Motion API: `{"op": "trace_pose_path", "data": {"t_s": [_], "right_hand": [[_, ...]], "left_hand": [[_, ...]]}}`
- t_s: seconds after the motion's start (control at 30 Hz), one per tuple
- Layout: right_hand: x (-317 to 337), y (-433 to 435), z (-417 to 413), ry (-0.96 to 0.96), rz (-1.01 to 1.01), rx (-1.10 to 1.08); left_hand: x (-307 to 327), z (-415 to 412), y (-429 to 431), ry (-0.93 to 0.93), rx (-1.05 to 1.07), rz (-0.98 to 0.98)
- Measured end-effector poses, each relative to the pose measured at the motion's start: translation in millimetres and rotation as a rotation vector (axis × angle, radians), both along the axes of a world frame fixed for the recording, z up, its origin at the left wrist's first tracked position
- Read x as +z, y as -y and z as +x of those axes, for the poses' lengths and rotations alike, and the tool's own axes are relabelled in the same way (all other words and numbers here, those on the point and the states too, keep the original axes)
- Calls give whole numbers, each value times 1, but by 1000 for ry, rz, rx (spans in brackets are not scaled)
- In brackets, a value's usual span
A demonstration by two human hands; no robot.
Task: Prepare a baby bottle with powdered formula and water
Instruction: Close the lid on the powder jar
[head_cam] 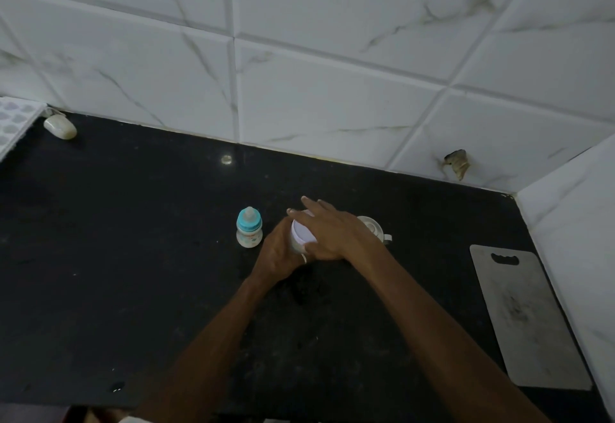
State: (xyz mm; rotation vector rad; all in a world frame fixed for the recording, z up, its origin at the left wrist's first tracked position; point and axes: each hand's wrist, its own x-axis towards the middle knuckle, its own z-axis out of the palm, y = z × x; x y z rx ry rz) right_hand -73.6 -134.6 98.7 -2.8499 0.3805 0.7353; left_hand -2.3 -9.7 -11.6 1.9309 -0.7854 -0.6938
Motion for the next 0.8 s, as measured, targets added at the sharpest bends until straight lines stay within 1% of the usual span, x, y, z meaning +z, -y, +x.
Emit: {"op": "trace_pose_path", "data": {"t_s": [0.1,0.17,0.23,0.33,0.4,0.43,0.5,0.57,0.6,0.67,0.7,0.77,0.8], "right_hand": [[-4,1,1,-39,30,25],[-6,-1,2,-21,56,-9],[-8,-4,3,18,37,-48],[-14,-13,3,84,-89,-152],[-21,-21,2,173,-191,-269],[-25,-26,2,217,-245,-321],[-32,-32,3,264,-338,-378],[-34,-37,3,280,-373,-415],[-33,-37,3,299,-368,-430],[-32,-35,2,330,-324,-413],[-31,-32,0,318,-265,-364],[-26,-24,-5,238,-88,-222],[-22,-20,-7,184,-12,-155]], "left_hand": [[-4,-1,0,-10,6,-17],[-4,-1,-1,-16,14,-16],[-5,-1,0,2,11,-24],[-7,0,1,5,6,-42],[-11,-1,0,47,-36,-14],[-12,-1,1,78,-56,25],[-9,0,6,60,-73,92],[-5,2,15,72,-126,206],[-6,4,16,63,-128,242],[-10,4,16,82,-135,208],[-10,3,13,111,-159,179],[-20,3,4,129,-74,25],[-23,3,1,99,-40,-13]]}}
